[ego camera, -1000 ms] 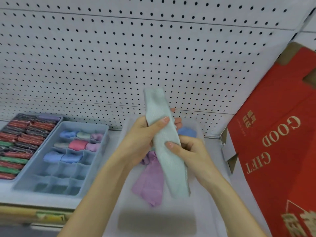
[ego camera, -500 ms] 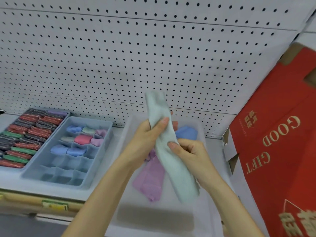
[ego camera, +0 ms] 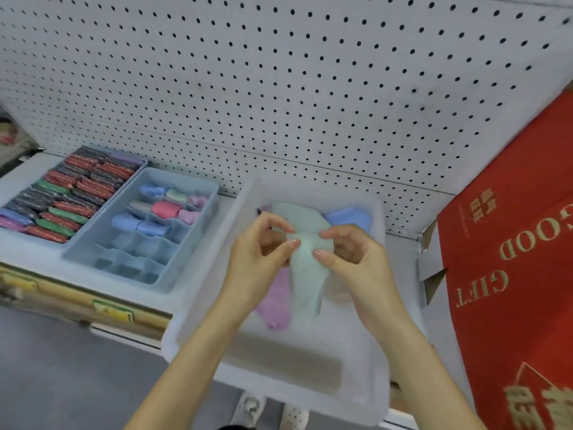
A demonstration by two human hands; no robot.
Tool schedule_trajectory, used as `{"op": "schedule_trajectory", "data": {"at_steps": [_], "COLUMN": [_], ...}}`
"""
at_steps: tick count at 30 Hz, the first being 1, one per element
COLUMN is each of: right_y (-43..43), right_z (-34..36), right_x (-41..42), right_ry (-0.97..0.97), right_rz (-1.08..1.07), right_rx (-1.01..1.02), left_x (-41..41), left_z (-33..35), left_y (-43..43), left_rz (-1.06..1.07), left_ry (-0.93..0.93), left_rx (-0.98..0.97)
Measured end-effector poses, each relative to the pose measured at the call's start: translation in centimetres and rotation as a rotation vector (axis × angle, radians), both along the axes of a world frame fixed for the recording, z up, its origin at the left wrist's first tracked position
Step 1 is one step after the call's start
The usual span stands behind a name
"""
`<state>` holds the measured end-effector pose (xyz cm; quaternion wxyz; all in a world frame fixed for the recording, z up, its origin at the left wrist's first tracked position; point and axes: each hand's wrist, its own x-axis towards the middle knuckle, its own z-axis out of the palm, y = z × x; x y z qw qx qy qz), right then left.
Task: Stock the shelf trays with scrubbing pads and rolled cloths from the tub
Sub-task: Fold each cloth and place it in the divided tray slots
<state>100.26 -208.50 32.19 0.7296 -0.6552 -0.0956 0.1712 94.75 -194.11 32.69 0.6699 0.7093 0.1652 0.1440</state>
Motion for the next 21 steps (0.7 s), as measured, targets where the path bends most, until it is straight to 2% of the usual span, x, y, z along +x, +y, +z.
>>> {"op": "schedule_trajectory", "data": {"at_steps": [3, 5, 8, 10, 12, 15, 18, 21], "right_y": [-0.4, -0.4, -0.5, -0.8, -1.2, -0.9, 0.5, 2.2], "right_z": [0.3, 0.4, 0.6, 1.2, 2.2, 3.6, 4.1, 3.8], "right_x": [0.1, 0.2, 0.5, 0.5, 0.3, -0.5, -1.0, -1.4], "right_ry": [-0.088, -0.182, -0.34, -0.386, -0.315, -0.11, -0.114, -0.071], "right_rz": [0.095, 0.111, 0.1, 0.133, 0.204, 0.263, 0.208, 0.175], "right_rx": [-0.051, -0.147, -0.324, -0.396, -0.364, -0.2, -0.137, -0.088], "left_x": [-0.7, -1.1, -1.7, -2.0, -2.3, -3.0, -4.1, -4.6], "left_z": [-0.2, -0.3, 0.1, 0.7, 1.1, 1.4, 1.2, 0.5], "left_y": [-0.2, -0.3, -0.5, -0.2, 0.4, 0.7, 0.6, 1.4], "left_rz": [-0.041, -0.032, -0.021, -0.047, -0.131, -0.342, -0.439, -0.368], "left_ry": [-0.004, 0.003, 0.016, 0.037, 0.037, 0.081, 0.105, 0.08], "left_rx": [0.162, 0.263, 0.53, 0.598, 0.459, 0.059, -0.066, -0.162]}}
